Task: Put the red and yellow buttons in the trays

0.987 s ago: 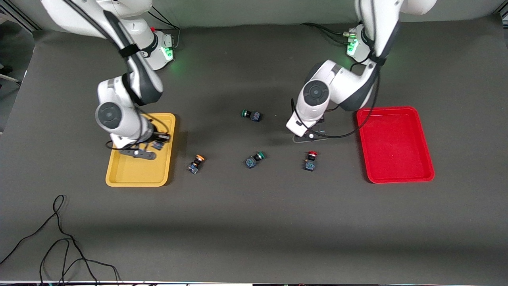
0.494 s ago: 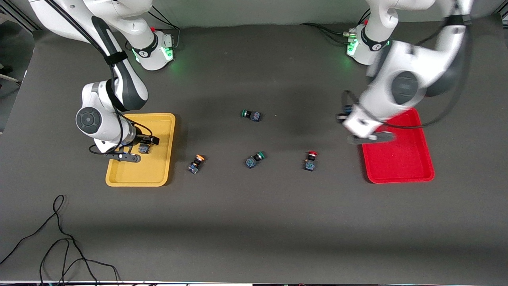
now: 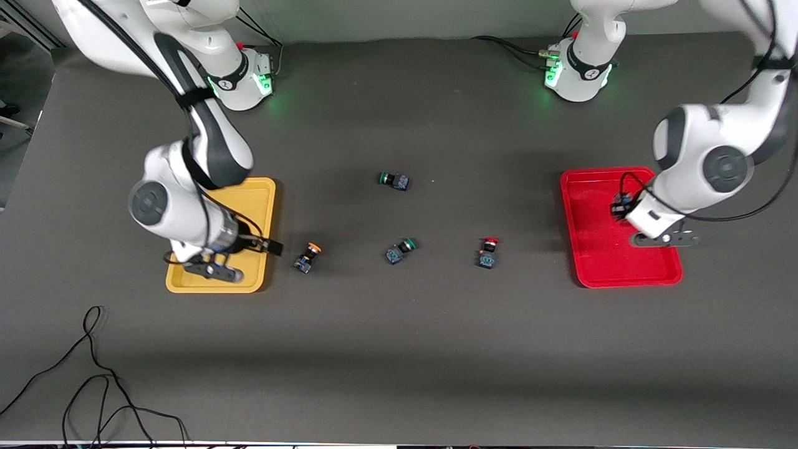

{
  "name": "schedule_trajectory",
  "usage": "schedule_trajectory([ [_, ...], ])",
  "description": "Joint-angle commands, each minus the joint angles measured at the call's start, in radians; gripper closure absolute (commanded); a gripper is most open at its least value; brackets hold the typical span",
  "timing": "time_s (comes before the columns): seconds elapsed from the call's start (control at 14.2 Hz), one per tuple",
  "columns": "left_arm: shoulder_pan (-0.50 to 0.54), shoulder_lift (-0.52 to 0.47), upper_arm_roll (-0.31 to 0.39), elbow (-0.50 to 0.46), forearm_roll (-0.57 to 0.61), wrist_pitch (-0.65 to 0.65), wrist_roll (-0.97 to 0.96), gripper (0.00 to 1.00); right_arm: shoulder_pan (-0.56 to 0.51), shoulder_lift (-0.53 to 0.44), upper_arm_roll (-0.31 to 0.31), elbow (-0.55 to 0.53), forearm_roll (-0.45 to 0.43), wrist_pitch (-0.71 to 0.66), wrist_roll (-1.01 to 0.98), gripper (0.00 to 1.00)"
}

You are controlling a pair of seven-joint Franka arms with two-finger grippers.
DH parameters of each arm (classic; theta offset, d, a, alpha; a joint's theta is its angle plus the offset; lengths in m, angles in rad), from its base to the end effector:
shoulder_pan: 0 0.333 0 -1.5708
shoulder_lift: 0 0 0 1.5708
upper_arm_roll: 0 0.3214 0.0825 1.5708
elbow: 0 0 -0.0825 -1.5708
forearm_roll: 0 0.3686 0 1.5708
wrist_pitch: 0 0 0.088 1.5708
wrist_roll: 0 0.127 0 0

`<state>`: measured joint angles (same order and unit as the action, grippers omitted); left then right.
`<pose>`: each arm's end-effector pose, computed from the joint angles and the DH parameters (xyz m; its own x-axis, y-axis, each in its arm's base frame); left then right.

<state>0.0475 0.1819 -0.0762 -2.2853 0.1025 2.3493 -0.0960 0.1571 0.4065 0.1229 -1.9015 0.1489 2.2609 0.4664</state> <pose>0.5063 -0.0120 0.2616 0.9936 -0.0050 -0.1131 -0.0120 -0.9980 -0.0614 0.5890 0.1722 0.2803 0.9526 -0.2799 -0.1193 -0.2934 -0.9488 -0.1167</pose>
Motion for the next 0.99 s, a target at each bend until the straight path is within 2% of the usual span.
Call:
schedule_trajectory([
  [0.0,0.015,0.080,-0.013,-0.066,0.022,0.181,-0.001,0.82,0.005,0.173,0.032,0.163,0.003,0.008,0.076,0.00],
  [0.07,0.014,0.097,-0.013,-0.066,0.022,0.200,-0.004,0.71,0.012,0.193,0.035,0.157,0.000,0.047,0.092,0.00],
  [0.14,0.015,0.099,-0.013,-0.060,0.022,0.194,-0.005,0.43,0.015,0.210,0.037,0.147,0.000,0.077,0.095,0.00],
  [0.21,0.015,0.088,-0.011,-0.053,0.022,0.176,-0.002,0.04,0.015,0.224,0.037,0.139,0.000,0.092,0.094,0.00],
  [0.35,0.017,0.056,-0.011,0.004,0.022,0.066,0.005,0.00,0.016,0.245,0.037,0.127,0.000,0.101,0.097,0.00],
  [0.49,0.014,0.031,-0.016,0.135,0.022,-0.147,0.025,0.00,0.027,0.255,0.037,0.111,-0.002,0.115,0.094,0.00],
  [0.56,0.009,0.022,-0.019,0.200,0.020,-0.238,0.036,0.00,0.029,0.256,0.037,0.093,-0.003,0.140,0.094,0.05],
  [0.71,-0.006,0.022,-0.027,0.304,0.016,-0.353,0.044,0.00,0.045,0.259,0.037,0.065,-0.009,0.184,0.094,0.26],
  [0.92,-0.092,0.028,-0.033,0.326,-0.022,-0.338,0.007,0.00,0.047,0.242,0.037,0.059,-0.009,0.174,0.095,0.71],
])
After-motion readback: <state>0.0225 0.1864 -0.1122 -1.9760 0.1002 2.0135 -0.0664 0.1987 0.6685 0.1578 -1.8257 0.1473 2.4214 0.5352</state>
